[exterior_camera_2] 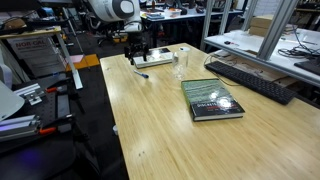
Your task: Put the pen in the glass
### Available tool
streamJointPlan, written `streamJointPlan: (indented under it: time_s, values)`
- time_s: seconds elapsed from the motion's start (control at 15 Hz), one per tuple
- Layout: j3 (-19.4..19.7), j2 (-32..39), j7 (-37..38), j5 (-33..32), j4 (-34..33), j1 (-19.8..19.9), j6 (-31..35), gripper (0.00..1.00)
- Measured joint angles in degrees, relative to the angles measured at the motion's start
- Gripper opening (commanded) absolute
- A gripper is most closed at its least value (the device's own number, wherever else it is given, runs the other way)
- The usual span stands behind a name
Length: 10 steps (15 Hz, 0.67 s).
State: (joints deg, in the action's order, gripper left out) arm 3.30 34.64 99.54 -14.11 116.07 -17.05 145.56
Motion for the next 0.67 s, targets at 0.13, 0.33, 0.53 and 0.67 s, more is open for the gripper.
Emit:
streamJointPlan:
  time_s: [0.13,0.33,0.53,0.67]
  values:
    - [0.0,1.1,-0.3,0.0,0.6,-0.1,1.3,1.00]
    - [0.1,2.8,-0.5,-0.1,1.8,-0.4,5.8,1.00]
    - [0.9,4.0,-0.8,-0.1,3.0,-1.0,11.1,1.00]
    - [1.4,4.4,-1.3,0.0,4.1,-1.1,14.0,1.00]
